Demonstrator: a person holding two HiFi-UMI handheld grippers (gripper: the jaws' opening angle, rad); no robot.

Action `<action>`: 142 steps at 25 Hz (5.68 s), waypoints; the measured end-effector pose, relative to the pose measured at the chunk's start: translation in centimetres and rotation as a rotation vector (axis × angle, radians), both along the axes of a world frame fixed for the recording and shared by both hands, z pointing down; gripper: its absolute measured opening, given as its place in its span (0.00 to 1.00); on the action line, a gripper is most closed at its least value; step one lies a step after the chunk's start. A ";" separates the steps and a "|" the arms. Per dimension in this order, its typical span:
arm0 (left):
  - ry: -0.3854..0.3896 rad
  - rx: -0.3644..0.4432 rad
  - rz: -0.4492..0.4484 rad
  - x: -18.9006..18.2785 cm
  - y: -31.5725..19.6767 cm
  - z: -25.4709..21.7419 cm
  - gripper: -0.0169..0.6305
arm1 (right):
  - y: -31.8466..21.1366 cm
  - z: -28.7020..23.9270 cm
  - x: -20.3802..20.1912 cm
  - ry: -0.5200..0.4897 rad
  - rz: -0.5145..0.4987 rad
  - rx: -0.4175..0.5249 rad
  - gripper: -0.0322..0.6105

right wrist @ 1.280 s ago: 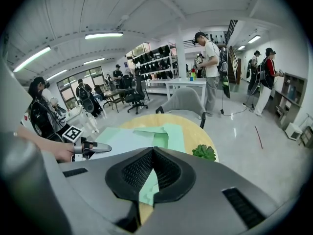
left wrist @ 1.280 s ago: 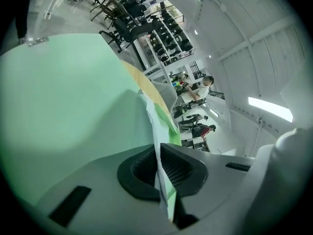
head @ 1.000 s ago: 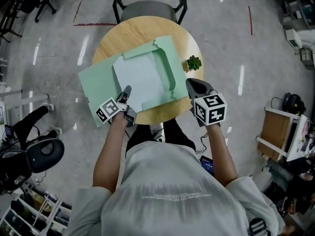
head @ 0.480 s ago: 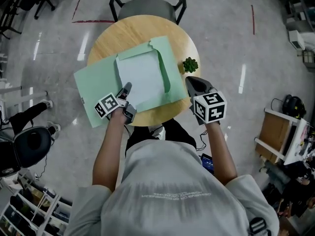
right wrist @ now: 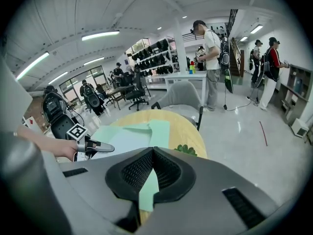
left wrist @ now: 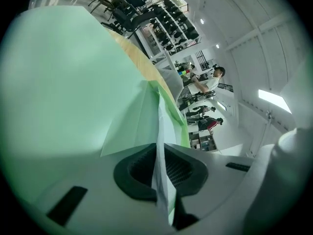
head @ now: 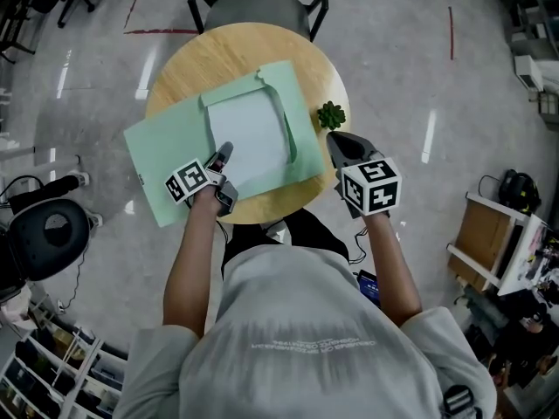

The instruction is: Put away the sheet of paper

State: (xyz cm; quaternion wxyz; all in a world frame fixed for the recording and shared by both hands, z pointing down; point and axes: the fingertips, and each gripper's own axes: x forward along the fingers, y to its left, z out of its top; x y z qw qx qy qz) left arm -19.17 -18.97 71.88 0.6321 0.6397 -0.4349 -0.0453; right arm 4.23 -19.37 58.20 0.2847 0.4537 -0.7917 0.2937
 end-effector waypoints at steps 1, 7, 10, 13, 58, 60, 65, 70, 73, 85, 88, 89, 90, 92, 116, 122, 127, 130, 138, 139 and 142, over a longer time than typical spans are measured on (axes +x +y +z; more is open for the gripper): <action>-0.012 0.000 0.009 0.0 0.2 0.0 0.06 | 0.0 0.0 0.1 -0.001 -0.002 -0.002 0.10; -0.146 0.008 0.101 -1.3 1.6 0.1 0.21 | 0.0 0.3 0.2 -0.005 -0.008 -0.004 0.10; -0.211 0.004 0.129 -2.9 2.0 0.4 0.24 | -0.1 0.3 -0.3 -0.007 -0.015 -0.004 0.10; -0.266 -0.006 0.166 -4.2 2.7 0.7 0.26 | 0.3 0.2 -0.9 -0.008 -0.023 -0.005 0.10; -0.274 0.039 0.489 1.3 3.6 -0.3 0.08 | 2.9 0.8 0.1 -0.009 -0.006 -0.023 0.10; -0.264 0.039 0.513 2.2 3.6 -0.2 0.08 | 3.0 0.9 0.6 -0.008 0.000 -0.024 0.10; -0.256 0.046 0.553 3.9 3.4 0.2 0.08 | 3.3 1.2 1.9 -0.003 0.019 -0.031 0.10; -0.254 0.047 0.573 4.7 3.1 0.5 0.08 | 3.7 1.2 2.8 0.001 0.037 -0.034 0.10; -0.254 0.055 0.589 5.0 3.0 0.5 0.16 | 3.9 1.1 2.8 0.003 0.045 -0.032 0.09; -0.420 0.118 0.604 -0.6 3.6 -1.9 0.33 | 3.2 -1.4 0.7 0.013 0.028 0.056 0.10; -0.471 0.209 0.560 -2.7 2.5 -4.1 0.26 | 2.0 -3.1 -0.1 0.021 0.011 0.106 0.10; -0.491 0.243 0.539 -3.4 2.0 -5.0 0.23 | 1.6 -3.7 -0.3 0.026 0.007 0.124 0.10; -0.513 0.280 0.522 -4.0 1.5 -6.0 0.19 | 1.2 -4.4 -0.4 0.031 0.002 0.142 0.09; -0.568 0.361 0.499 -5.0 0.5 -8.4 0.14 | 0.4 -5.9 -0.6 0.041 -0.006 0.179 0.10; -0.994 1.133 0.287 -8.0 -6.3 -41.4 0.06 | -7.9 -28.7 -9.5 0.087 -0.237 0.759 0.09; -1.061 1.190 0.299 -7.5 -5.4 -44.6 0.06 | -7.8 -31.3 -11.1 0.052 -0.277 0.814 0.09; -1.059 1.228 0.284 -7.1 -4.4 -47.0 0.06 | -7.3 -33.2 -11.9 0.032 -0.291 0.850 0.09; -1.096 1.252 0.277 -6.6 -3.8 -48.1 0.06 | -6.8 -34.0 -11.7 0.032 -0.300 0.867 0.09; -1.113 1.289 0.270 -7.3 -2.9 -49.4 0.06 | -6.5 -34.8 -12.5 0.044 -0.302 0.887 0.09; -1.114 1.291 0.268 -7.4 -2.8 -49.4 0.06 | -6.4 -34.7 -12.6 0.046 -0.304 0.885 0.09; -1.118 1.290 0.265 -7.7 -2.5 -49.4 0.06 | -6.1 -34.2 -13.0 0.054 -0.323 0.875 0.09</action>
